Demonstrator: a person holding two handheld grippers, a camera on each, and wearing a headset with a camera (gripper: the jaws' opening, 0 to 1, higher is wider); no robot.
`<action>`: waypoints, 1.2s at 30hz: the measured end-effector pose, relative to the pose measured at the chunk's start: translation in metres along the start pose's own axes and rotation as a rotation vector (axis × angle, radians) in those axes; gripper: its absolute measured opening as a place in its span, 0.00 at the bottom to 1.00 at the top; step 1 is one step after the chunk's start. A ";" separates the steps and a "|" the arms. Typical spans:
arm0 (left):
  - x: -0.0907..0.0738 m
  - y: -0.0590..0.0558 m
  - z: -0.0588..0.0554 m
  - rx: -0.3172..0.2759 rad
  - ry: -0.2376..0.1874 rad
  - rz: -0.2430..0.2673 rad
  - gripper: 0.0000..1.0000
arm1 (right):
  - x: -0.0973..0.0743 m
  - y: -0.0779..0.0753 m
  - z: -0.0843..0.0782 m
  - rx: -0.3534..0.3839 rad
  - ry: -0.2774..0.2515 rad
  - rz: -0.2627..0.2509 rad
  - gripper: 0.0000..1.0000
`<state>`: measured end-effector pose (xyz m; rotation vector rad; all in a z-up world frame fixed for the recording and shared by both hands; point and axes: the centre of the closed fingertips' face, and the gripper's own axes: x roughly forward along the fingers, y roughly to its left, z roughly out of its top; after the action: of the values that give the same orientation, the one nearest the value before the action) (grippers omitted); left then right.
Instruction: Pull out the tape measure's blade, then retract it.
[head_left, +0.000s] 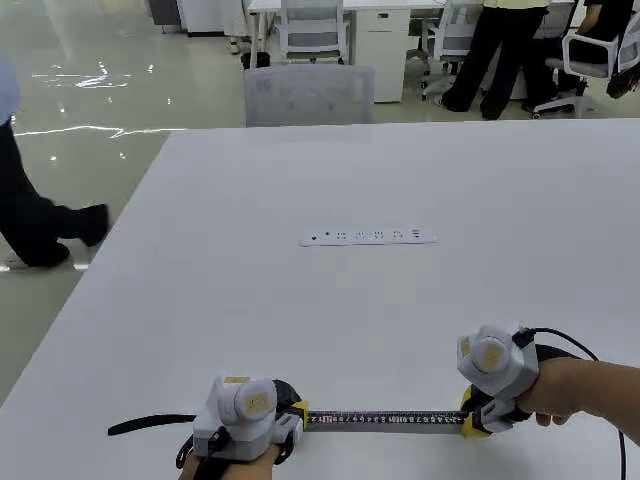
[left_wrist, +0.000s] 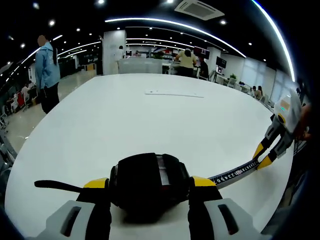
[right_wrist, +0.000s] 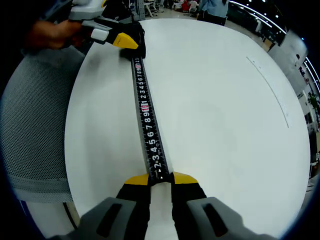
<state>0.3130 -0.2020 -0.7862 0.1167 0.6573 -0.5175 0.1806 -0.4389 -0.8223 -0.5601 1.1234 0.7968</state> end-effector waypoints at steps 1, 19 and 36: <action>0.000 0.000 0.000 0.001 -0.001 -0.001 0.59 | -0.001 0.002 0.001 0.000 0.000 -0.004 0.14; -0.001 0.001 0.000 -0.005 0.012 -0.011 0.59 | 0.003 0.005 0.013 -0.001 -0.003 0.002 0.14; 0.000 0.000 0.000 -0.009 0.025 -0.006 0.59 | 0.008 0.007 0.026 -0.005 -0.024 0.009 0.14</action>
<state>0.3130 -0.2020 -0.7863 0.1126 0.6843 -0.5195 0.1915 -0.4135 -0.8209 -0.5491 1.1029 0.8123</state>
